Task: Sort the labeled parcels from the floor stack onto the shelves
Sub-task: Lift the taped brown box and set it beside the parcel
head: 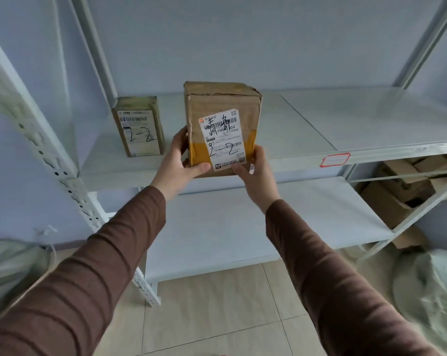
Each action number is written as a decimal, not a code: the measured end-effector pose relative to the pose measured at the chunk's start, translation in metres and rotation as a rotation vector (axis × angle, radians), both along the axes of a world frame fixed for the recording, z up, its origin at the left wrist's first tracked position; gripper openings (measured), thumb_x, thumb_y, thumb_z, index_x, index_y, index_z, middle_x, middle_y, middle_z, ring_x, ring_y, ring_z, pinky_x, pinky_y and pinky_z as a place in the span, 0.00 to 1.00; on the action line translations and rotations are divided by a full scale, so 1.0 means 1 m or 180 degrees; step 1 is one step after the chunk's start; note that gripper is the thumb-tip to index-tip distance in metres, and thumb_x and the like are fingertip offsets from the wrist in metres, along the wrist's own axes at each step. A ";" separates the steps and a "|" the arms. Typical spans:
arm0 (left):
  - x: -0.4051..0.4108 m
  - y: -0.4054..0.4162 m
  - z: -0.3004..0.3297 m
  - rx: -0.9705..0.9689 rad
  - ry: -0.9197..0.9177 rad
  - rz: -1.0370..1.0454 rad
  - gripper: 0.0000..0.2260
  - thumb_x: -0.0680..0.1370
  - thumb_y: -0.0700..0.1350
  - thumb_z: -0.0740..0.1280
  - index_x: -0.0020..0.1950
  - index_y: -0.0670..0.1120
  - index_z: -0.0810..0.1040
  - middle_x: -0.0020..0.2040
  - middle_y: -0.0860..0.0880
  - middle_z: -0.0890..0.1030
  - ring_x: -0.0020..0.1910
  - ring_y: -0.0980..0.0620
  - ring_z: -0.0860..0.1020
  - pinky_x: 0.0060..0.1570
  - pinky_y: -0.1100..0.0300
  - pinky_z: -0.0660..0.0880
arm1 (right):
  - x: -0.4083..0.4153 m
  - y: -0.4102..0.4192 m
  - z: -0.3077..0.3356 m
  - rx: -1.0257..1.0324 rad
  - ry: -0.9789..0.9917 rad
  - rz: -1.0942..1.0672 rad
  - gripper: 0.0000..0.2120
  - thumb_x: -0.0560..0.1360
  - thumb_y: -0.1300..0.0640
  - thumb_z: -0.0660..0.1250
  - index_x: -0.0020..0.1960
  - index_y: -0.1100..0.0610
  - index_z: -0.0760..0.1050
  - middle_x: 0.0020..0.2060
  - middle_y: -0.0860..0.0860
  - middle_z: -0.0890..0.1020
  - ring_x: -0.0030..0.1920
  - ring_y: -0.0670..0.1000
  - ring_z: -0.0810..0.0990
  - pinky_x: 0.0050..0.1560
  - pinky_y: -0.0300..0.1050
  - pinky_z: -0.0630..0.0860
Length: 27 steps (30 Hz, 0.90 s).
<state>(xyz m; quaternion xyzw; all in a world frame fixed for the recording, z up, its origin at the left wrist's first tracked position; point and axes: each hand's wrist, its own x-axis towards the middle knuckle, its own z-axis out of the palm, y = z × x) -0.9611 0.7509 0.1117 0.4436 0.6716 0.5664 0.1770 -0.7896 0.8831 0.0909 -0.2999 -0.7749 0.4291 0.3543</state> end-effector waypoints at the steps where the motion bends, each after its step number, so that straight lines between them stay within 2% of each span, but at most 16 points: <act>1: -0.005 0.004 -0.003 0.0001 -0.0024 0.0019 0.42 0.73 0.40 0.79 0.79 0.54 0.59 0.75 0.54 0.71 0.75 0.55 0.68 0.74 0.49 0.70 | -0.006 0.007 -0.004 0.0017 -0.0028 0.0017 0.15 0.79 0.62 0.69 0.61 0.54 0.67 0.53 0.45 0.81 0.50 0.34 0.78 0.45 0.27 0.73; 5: -0.023 0.021 -0.009 -0.0043 0.0044 0.0140 0.43 0.71 0.38 0.80 0.75 0.58 0.58 0.75 0.51 0.70 0.75 0.54 0.69 0.72 0.48 0.72 | -0.024 0.026 -0.006 0.0147 -0.0180 0.0050 0.15 0.79 0.60 0.70 0.61 0.53 0.67 0.51 0.42 0.81 0.47 0.34 0.78 0.42 0.27 0.72; 9: -0.043 0.037 -0.010 -0.0112 0.0175 0.0156 0.44 0.69 0.42 0.82 0.74 0.61 0.58 0.75 0.51 0.70 0.74 0.54 0.69 0.73 0.46 0.71 | -0.045 0.044 -0.002 0.0167 -0.0345 0.0035 0.14 0.79 0.59 0.69 0.55 0.50 0.65 0.51 0.47 0.83 0.49 0.52 0.81 0.43 0.45 0.74; 11: -0.050 0.043 -0.009 -0.0165 0.0238 0.0144 0.44 0.70 0.41 0.81 0.74 0.60 0.57 0.75 0.51 0.71 0.74 0.55 0.70 0.73 0.47 0.70 | -0.053 0.050 -0.002 0.0190 -0.0423 -0.0021 0.12 0.78 0.57 0.69 0.54 0.50 0.65 0.51 0.50 0.83 0.50 0.57 0.80 0.45 0.52 0.76; 13: -0.056 0.048 -0.009 -0.0202 0.0318 0.0148 0.44 0.70 0.41 0.81 0.76 0.56 0.57 0.74 0.51 0.71 0.74 0.56 0.69 0.74 0.49 0.69 | -0.059 0.053 -0.001 0.0197 -0.0460 -0.0065 0.12 0.78 0.57 0.69 0.53 0.50 0.65 0.50 0.51 0.83 0.50 0.59 0.80 0.46 0.55 0.77; 16: -0.061 0.051 -0.011 -0.0227 0.0399 0.0149 0.45 0.70 0.40 0.81 0.77 0.52 0.56 0.74 0.52 0.72 0.73 0.58 0.69 0.75 0.51 0.68 | -0.063 0.054 -0.001 0.0180 -0.0449 -0.0126 0.12 0.78 0.57 0.69 0.52 0.50 0.65 0.50 0.50 0.83 0.51 0.60 0.79 0.48 0.57 0.77; 20: -0.066 0.052 -0.014 -0.0211 0.0398 0.0128 0.45 0.70 0.41 0.81 0.77 0.53 0.56 0.74 0.54 0.70 0.74 0.57 0.68 0.74 0.49 0.70 | -0.064 0.055 -0.006 0.0257 -0.0459 -0.0151 0.13 0.78 0.54 0.70 0.54 0.49 0.66 0.52 0.48 0.84 0.52 0.60 0.79 0.51 0.60 0.78; 22: -0.068 0.051 -0.016 -0.0204 0.0400 0.0180 0.49 0.67 0.50 0.82 0.79 0.55 0.55 0.77 0.54 0.67 0.77 0.56 0.65 0.74 0.46 0.69 | -0.062 0.054 -0.006 0.0298 -0.0442 -0.0157 0.19 0.76 0.53 0.72 0.62 0.51 0.67 0.57 0.47 0.83 0.57 0.57 0.80 0.56 0.58 0.78; 24: -0.069 0.050 -0.017 -0.0254 0.0465 0.0232 0.54 0.65 0.58 0.81 0.81 0.56 0.50 0.81 0.53 0.61 0.79 0.54 0.62 0.77 0.46 0.65 | -0.061 0.053 -0.003 0.0323 -0.0357 -0.0173 0.31 0.75 0.53 0.75 0.72 0.52 0.65 0.63 0.48 0.81 0.64 0.54 0.78 0.62 0.54 0.77; 25: -0.068 0.050 -0.018 -0.0269 0.0519 0.0252 0.56 0.66 0.59 0.81 0.82 0.56 0.48 0.82 0.53 0.59 0.80 0.54 0.60 0.78 0.47 0.63 | -0.061 0.052 -0.002 0.0316 -0.0293 -0.0177 0.34 0.74 0.52 0.76 0.75 0.53 0.63 0.65 0.49 0.80 0.66 0.52 0.77 0.63 0.51 0.76; 27: -0.065 0.049 -0.016 -0.0263 0.0632 0.0293 0.56 0.68 0.56 0.81 0.83 0.55 0.45 0.83 0.52 0.59 0.80 0.54 0.60 0.78 0.51 0.62 | -0.061 0.050 0.002 0.0298 -0.0191 -0.0141 0.35 0.75 0.51 0.76 0.76 0.53 0.63 0.64 0.48 0.80 0.65 0.48 0.78 0.62 0.48 0.77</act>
